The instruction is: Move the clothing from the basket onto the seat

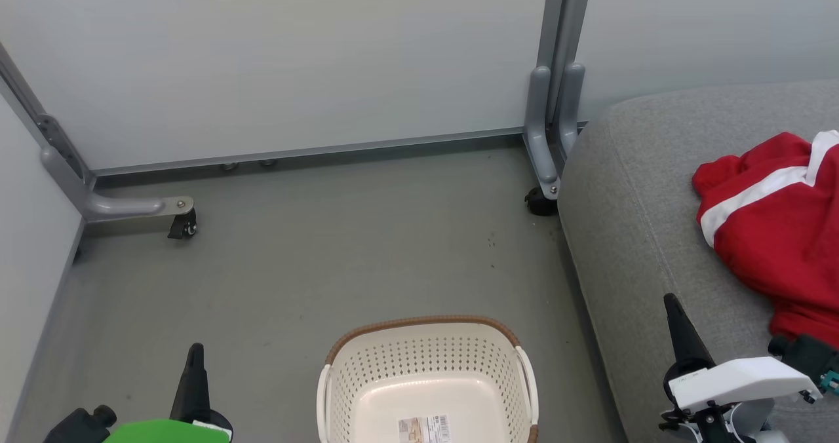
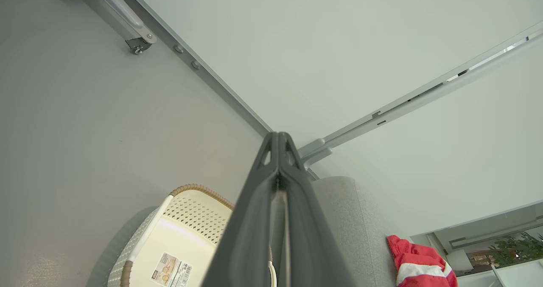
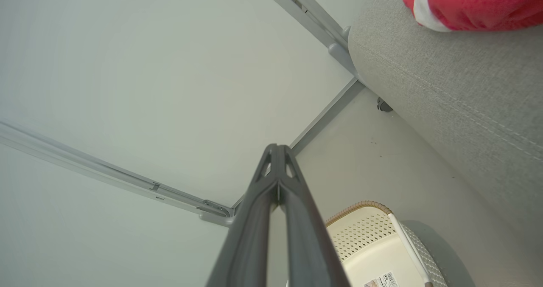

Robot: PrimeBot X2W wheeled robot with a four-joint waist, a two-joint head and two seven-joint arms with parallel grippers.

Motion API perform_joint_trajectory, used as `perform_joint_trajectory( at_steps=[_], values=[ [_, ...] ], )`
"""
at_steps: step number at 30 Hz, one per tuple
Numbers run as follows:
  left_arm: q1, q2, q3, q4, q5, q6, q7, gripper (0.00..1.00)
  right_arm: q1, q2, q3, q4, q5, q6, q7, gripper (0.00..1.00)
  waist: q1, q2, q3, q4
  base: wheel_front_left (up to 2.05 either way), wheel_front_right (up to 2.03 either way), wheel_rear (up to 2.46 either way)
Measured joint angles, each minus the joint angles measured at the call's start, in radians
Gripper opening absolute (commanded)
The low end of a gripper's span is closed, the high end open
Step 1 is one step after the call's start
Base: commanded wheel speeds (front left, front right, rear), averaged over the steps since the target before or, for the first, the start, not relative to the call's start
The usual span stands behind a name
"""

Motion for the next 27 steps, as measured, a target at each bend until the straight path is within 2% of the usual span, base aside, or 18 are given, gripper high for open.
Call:
perform_joint_trajectory(
  at_steps=[27],
  values=[
    [-0.079,0.002,0.038,0.022,-0.270,-0.021,0.072,0.00,-0.053,0.014,-0.052,0.022,0.272,0.000,0.074,0.00,0.0000,0.0000,0.024,0.008,0.00,0.00,0.00]
  ],
)
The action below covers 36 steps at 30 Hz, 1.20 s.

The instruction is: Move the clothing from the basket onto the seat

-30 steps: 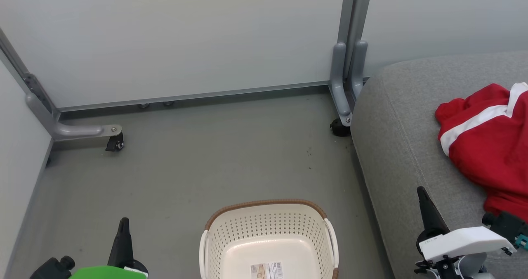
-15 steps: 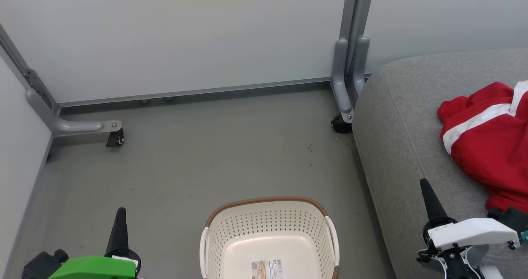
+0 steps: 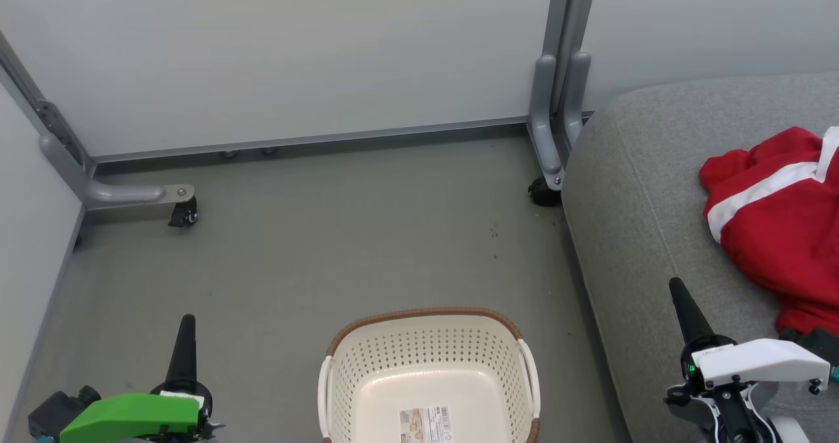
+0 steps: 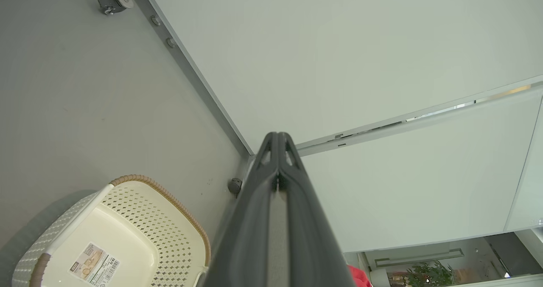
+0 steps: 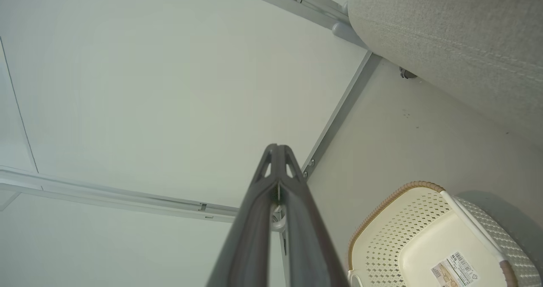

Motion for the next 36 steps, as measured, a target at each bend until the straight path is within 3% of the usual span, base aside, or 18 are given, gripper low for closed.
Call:
perform_joint_trajectory(
  at_steps=[36],
  values=[
    [-0.080,0.000,0.040,0.026,-0.277,-0.019,0.078,0.00,-0.059,0.021,-0.057,0.022,0.273,0.000,0.079,0.00,0.0000,0.0000,0.032,0.011,0.00,0.00,0.00]
  ],
)
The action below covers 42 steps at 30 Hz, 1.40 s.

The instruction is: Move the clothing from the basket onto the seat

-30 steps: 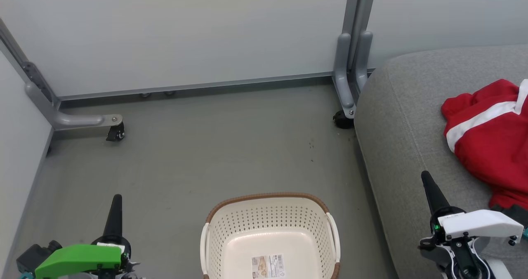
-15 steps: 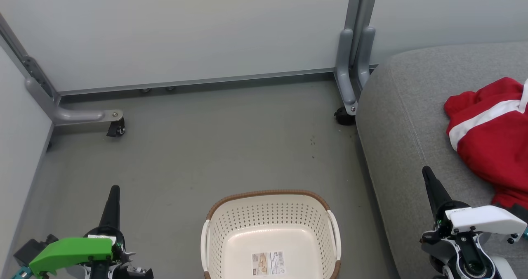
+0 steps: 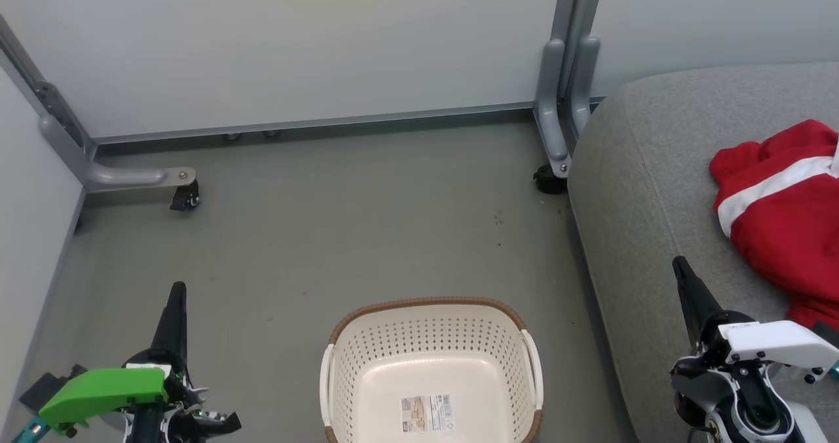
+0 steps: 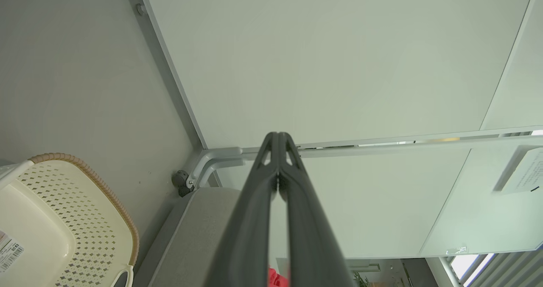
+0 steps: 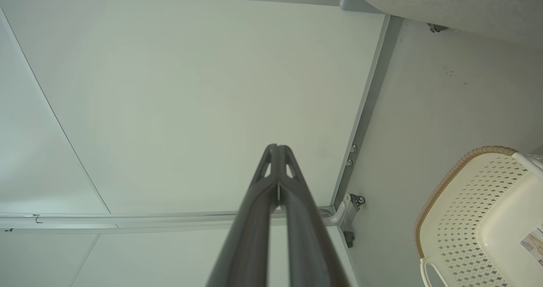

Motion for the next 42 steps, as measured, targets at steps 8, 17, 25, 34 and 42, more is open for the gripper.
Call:
perform_joint_trajectory(
  at_steps=[8,17,25,34,42],
  values=[
    [-0.017,0.000,0.007,0.005,-0.050,-0.004,0.015,0.00,-0.010,0.004,-0.011,0.005,0.051,0.000,0.014,0.00,0.0000,0.0000,0.007,0.002,0.00,0.00,0.00],
    [-0.026,0.000,0.010,0.007,-0.069,-0.004,0.019,0.00,-0.017,0.006,-0.017,0.006,0.071,0.000,0.022,0.00,0.0000,0.0000,0.010,0.003,0.00,0.00,0.00],
    [-0.026,-0.001,0.012,0.007,-0.069,-0.004,0.019,0.00,-0.017,0.008,-0.019,0.006,0.071,0.000,0.023,0.00,0.0000,0.0000,0.010,0.003,0.00,0.00,0.00],
    [-0.026,-0.001,0.013,0.008,-0.069,-0.004,0.022,0.00,-0.017,0.010,-0.022,0.007,0.068,0.000,0.024,0.00,0.0000,0.0000,0.010,0.003,0.00,0.00,0.00],
    [-0.026,-0.002,0.014,0.007,-0.069,-0.004,0.022,0.00,-0.017,0.012,-0.024,0.007,0.067,0.000,0.027,0.00,0.0000,0.0000,0.010,0.003,0.00,0.00,0.00]
  ],
)
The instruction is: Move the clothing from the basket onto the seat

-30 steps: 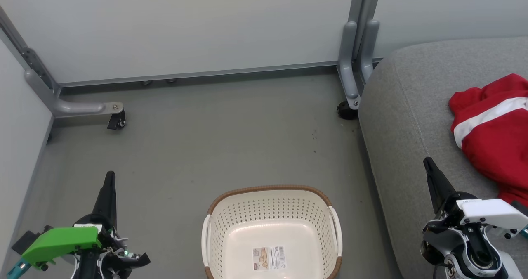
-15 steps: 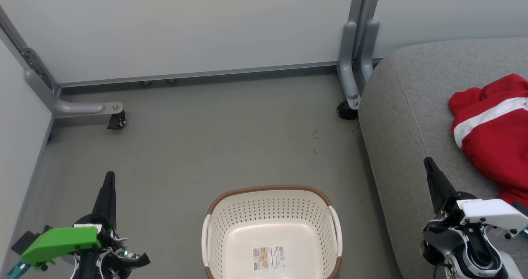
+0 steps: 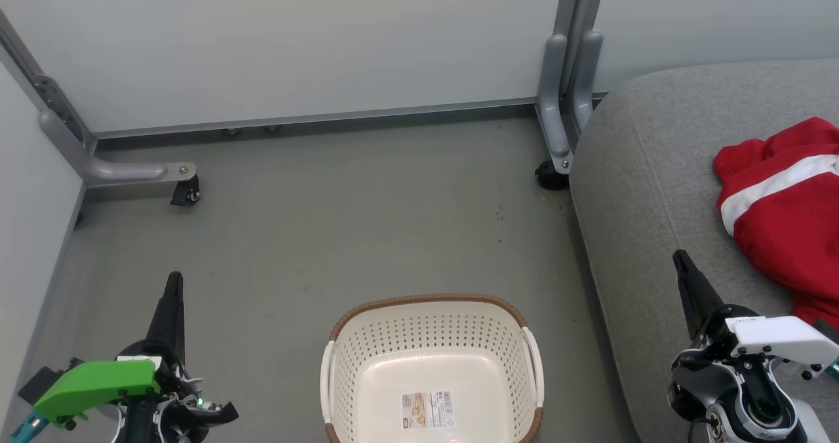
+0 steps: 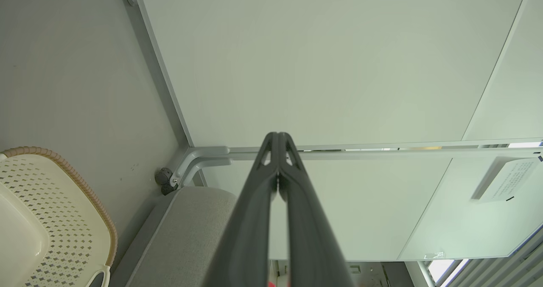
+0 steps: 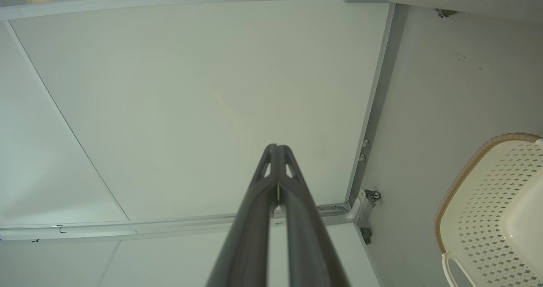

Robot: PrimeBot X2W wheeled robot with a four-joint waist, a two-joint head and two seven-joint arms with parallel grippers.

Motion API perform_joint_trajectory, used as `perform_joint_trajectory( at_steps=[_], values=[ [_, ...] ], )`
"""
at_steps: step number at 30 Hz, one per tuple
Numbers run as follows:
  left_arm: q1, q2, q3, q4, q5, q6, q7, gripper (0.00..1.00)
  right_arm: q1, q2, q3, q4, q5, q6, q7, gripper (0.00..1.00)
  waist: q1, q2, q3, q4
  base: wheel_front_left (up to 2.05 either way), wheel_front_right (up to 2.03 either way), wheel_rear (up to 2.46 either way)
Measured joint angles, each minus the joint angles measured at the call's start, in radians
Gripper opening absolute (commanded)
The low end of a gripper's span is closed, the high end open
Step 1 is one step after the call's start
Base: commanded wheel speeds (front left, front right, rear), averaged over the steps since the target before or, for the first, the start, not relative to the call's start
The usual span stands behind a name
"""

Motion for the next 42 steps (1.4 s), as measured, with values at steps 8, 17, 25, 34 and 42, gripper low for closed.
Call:
perform_joint_trajectory(
  at_steps=[8,17,25,34,42],
  values=[
    [0.000,0.000,0.001,0.000,0.000,0.000,0.001,0.00,0.000,0.001,-0.002,0.000,-0.002,0.000,0.004,0.00,0.0000,0.0000,0.000,0.000,0.00,0.00,0.00],
    [0.000,-0.001,0.002,0.000,0.000,0.000,0.003,0.00,0.000,0.003,-0.004,0.000,-0.002,0.000,0.004,0.00,0.0000,0.0000,0.000,0.000,0.00,0.00,0.00],
    [0.000,-0.001,0.003,0.000,0.000,0.000,0.003,0.00,0.000,0.004,-0.006,0.000,-0.003,0.000,0.004,0.00,0.0000,0.0000,0.000,0.000,0.00,0.00,0.00],
    [0.000,-0.002,0.003,0.000,0.001,0.000,0.003,0.00,0.000,0.005,-0.007,0.000,-0.003,0.000,0.006,0.00,0.0000,0.0000,0.000,0.000,0.00,0.00,0.00],
    [0.000,-0.002,0.004,0.000,0.001,0.000,0.004,0.00,0.000,0.006,-0.008,0.000,-0.004,0.000,0.006,0.00,0.0000,0.0000,0.000,0.000,0.00,0.00,0.00]
  ],
)
